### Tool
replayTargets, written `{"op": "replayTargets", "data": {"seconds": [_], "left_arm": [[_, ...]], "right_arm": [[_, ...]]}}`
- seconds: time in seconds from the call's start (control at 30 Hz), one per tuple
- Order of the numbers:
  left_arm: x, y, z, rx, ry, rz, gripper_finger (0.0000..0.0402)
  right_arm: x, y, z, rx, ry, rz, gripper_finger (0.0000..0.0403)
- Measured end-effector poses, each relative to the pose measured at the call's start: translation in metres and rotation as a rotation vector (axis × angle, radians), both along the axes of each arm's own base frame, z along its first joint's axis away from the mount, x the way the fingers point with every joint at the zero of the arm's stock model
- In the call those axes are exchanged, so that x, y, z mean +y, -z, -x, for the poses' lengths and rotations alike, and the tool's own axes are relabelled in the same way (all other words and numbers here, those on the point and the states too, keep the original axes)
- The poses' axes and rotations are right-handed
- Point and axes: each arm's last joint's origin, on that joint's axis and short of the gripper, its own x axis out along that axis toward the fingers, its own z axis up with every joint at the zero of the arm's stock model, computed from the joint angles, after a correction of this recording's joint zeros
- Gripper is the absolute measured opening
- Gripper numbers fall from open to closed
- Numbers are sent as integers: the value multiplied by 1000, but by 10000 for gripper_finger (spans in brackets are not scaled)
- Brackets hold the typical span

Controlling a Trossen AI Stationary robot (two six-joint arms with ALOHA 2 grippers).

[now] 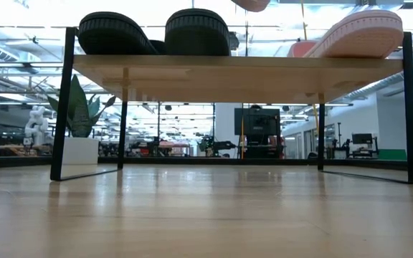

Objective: Pick and place slides into the shelf
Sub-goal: Put the pink slipper on the shelf

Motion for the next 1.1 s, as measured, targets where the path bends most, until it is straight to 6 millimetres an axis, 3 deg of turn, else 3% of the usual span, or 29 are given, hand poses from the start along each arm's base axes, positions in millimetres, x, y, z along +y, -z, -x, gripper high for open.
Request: {"op": "replayTargets", "data": {"seconds": [0.2, 0.4, 0.9, 1.1], "left_arm": [[0, 1, 2, 16, -1, -7, 161], [3, 16, -13, 101, -23, -6, 161], [5, 18, -23, 80, 19, 57, 161], [6, 28, -38, 120, 34, 72, 161]], "right_arm": [[0, -1, 0, -7, -1, -7, 0], [-1, -1, 0, -15, 7, -10, 0], [0, -1, 0, -15, -3, -13, 0], [0, -1, 0, -8, -1, -14, 0]]}}
